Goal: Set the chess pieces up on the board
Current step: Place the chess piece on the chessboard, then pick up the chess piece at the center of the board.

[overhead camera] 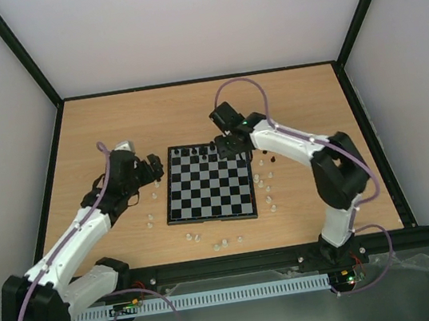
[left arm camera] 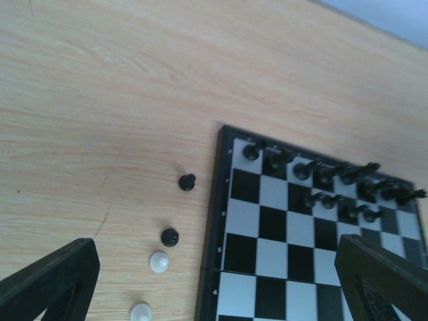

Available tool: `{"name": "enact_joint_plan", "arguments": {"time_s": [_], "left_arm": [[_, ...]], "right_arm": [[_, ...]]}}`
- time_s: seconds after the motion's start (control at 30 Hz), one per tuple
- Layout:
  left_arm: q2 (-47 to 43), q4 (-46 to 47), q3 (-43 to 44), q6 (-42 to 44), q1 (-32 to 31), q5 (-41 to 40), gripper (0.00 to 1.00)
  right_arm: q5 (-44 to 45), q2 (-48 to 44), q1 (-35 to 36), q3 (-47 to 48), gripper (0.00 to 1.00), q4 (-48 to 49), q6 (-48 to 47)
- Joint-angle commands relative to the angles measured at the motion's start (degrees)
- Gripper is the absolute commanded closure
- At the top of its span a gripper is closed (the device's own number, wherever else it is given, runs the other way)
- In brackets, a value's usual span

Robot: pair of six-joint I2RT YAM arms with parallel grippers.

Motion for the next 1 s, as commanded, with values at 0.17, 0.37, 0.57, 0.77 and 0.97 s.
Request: {"name": "enact_joint_plan", "arguments": {"time_s": [0.17,0.37,0.57,0.77,0.97], "left_arm": [[17.88,-1.16,8.88,1.68,0.22,-3.59,0.01],[26.14,-1.59,13.58,3.62,2.78,-1.22,0.18],[32.46,-2.23,16.45,5.38,4.82,2.60,0.44],[37.74,-2.31,18.39,6.27,4.80,4.96,0.53],[40.29,-2.20,19.40,6.71,4.28,4.75,0.54]], "right_arm": [[2.23,-14.66,0.35,-11.03,0.45,-0.18,0.95],[1.04,-18.94,0.28,-15.11,0.44,1.62,0.47],[0.34,-19.59,0.25,-16.08,0.44,2.25,-0.46],[-0.59,-19.26,0.17,-16.68,0.44,3.05,-0.64],[-0.65,-19.15,0.17,-17.30,0.44,3.62,-0.73]]}}
